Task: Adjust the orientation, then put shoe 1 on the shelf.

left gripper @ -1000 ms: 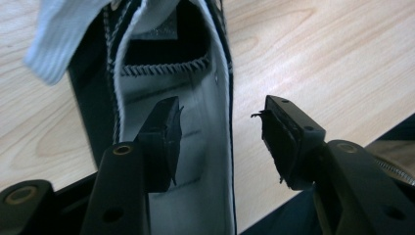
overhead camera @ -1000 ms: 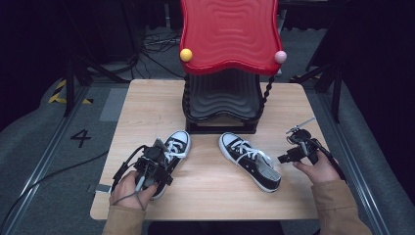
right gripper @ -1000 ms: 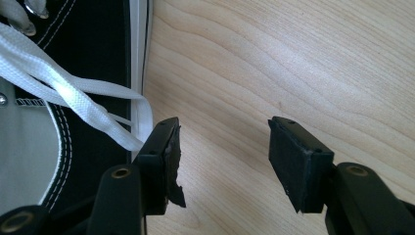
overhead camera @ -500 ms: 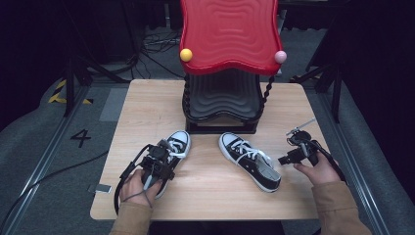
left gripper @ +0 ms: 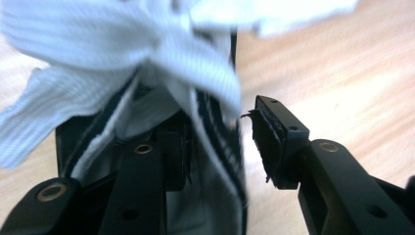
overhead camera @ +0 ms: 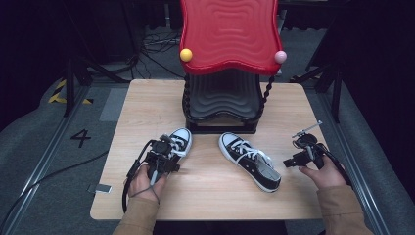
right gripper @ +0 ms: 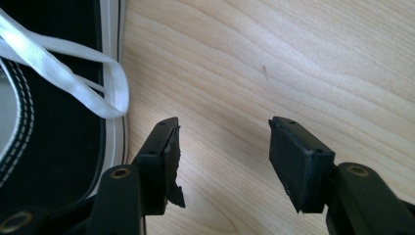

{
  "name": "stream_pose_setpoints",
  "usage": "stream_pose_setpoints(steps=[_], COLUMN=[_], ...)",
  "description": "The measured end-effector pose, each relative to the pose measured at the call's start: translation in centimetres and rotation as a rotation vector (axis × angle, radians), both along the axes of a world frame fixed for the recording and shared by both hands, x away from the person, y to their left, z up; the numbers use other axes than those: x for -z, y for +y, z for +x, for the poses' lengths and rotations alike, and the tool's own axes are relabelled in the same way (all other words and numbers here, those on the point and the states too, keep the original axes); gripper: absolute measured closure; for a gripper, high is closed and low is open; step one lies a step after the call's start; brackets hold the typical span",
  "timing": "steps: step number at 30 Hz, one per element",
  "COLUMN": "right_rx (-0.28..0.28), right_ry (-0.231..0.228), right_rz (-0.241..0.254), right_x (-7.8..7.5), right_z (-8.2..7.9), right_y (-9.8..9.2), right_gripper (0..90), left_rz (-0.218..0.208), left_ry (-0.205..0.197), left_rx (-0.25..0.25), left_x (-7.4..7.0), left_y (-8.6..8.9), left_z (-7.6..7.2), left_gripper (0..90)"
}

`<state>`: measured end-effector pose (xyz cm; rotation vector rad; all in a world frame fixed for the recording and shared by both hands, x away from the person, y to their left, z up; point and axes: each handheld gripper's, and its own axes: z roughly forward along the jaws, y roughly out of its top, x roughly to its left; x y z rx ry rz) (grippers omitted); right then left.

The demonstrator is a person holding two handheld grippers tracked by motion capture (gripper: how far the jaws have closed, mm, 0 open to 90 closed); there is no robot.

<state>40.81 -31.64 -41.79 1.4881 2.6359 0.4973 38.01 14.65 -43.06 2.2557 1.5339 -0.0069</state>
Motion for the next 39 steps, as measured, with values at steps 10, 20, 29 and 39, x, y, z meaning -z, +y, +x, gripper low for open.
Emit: stream_pose_setpoints(steps=[10,20,29,39], right_rx=[0.019,0.013,0.018,0.021], right_ry=[0.011,0.017,0.009,0.013], right_rz=[-0.006,-0.011,-0.008,-0.005], right_x=[0.3,0.5,0.3,0.4], right_z=[-0.6,-0.5,-0.5,-0.6], right_y=[-0.8,-0.7,-0.9,-1.1], right_gripper=[45.3,45.3,45.3,45.3], left_rz=[0.011,0.030,-0.056,-0.063], left_ry=[-0.019,-0.069,-0.082,-0.115], left_rx=[0.005,0.025,0.048,0.095], left_x=[0.1,-1.1,-2.5,-4.4], left_y=[-0.1,-0.9,-1.3,-2.4], left_z=[0.4,-0.5,-1.3,-2.1], left_gripper=[78.4,85.7,86.4,86.5])
